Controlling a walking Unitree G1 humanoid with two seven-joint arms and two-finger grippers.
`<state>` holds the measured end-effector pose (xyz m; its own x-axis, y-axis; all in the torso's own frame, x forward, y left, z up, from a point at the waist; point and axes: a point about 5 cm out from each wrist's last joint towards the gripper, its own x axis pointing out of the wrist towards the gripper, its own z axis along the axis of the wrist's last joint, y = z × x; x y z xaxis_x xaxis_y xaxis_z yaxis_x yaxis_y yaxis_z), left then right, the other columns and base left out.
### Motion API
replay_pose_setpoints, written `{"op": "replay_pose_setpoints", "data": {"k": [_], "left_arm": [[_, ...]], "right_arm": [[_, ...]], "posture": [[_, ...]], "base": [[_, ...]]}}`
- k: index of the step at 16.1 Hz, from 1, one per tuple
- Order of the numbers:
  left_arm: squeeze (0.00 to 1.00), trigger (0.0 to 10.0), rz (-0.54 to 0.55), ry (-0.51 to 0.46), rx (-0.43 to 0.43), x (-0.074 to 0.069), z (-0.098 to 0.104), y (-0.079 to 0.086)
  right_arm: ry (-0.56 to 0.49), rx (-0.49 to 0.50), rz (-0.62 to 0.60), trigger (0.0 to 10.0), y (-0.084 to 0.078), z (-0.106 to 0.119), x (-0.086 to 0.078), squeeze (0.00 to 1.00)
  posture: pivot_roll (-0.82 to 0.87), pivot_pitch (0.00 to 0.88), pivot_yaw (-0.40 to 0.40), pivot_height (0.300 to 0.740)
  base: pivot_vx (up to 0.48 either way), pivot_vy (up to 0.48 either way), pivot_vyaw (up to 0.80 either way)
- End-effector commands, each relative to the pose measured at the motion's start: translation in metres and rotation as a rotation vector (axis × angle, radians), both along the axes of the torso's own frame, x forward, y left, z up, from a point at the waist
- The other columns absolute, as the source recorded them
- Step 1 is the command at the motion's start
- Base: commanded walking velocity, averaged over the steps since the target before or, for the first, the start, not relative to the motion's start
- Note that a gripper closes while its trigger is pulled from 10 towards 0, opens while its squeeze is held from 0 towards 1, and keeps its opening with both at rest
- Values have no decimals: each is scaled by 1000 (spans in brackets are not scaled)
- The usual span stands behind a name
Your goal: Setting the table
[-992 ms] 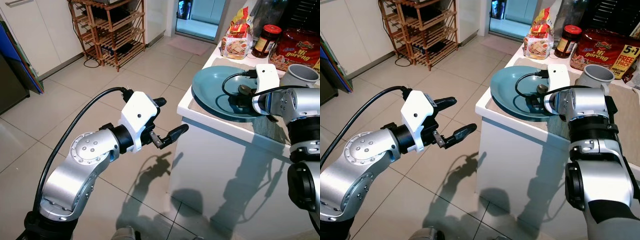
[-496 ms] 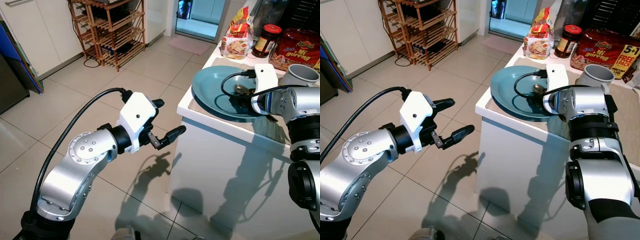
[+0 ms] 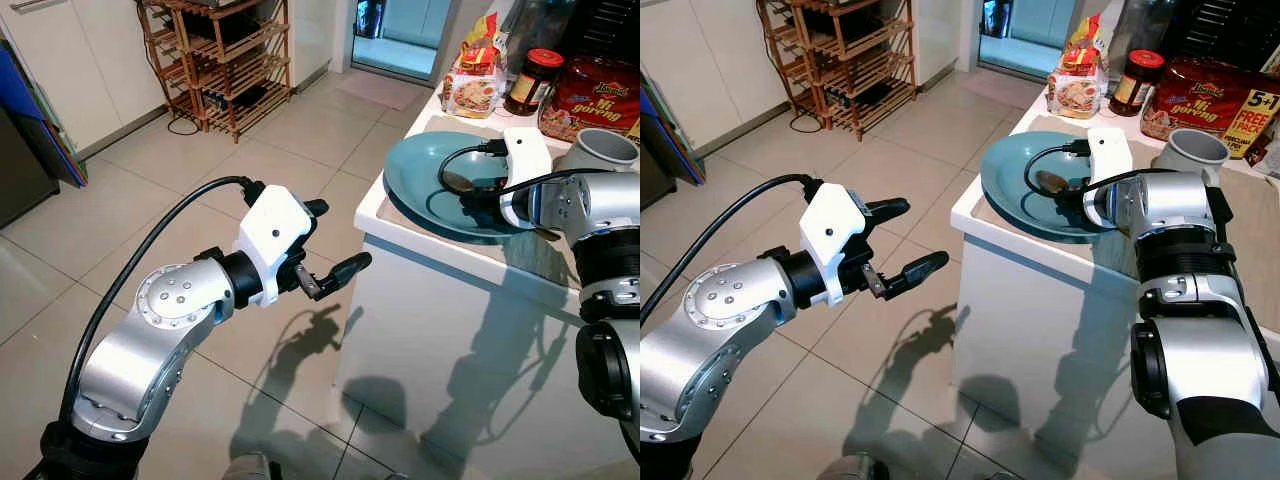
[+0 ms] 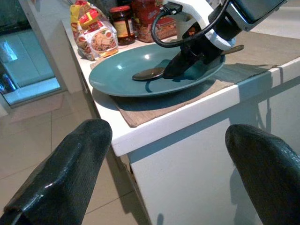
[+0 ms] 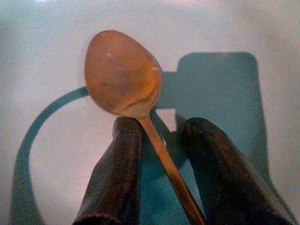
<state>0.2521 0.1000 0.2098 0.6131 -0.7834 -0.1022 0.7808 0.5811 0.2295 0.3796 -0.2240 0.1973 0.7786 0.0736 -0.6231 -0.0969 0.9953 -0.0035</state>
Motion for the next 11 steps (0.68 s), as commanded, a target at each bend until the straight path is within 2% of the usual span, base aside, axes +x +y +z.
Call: {"op": "replay_pose_setpoints", "data": {"k": [1,11], "left_arm": [[0,10000,-21,-17,9,-2,3,-3],[0,10000,-19,-22,13,-1,4,-2]], "right_arm": [[22,-21,-16,0,-6,1,-1,0],[6,-9,-23,0,-9,5,-2,0]], "posture": [[150,42,-23,740],[149,32,-19,740]], "base": [[0,0,0],[0,0,0]]}}
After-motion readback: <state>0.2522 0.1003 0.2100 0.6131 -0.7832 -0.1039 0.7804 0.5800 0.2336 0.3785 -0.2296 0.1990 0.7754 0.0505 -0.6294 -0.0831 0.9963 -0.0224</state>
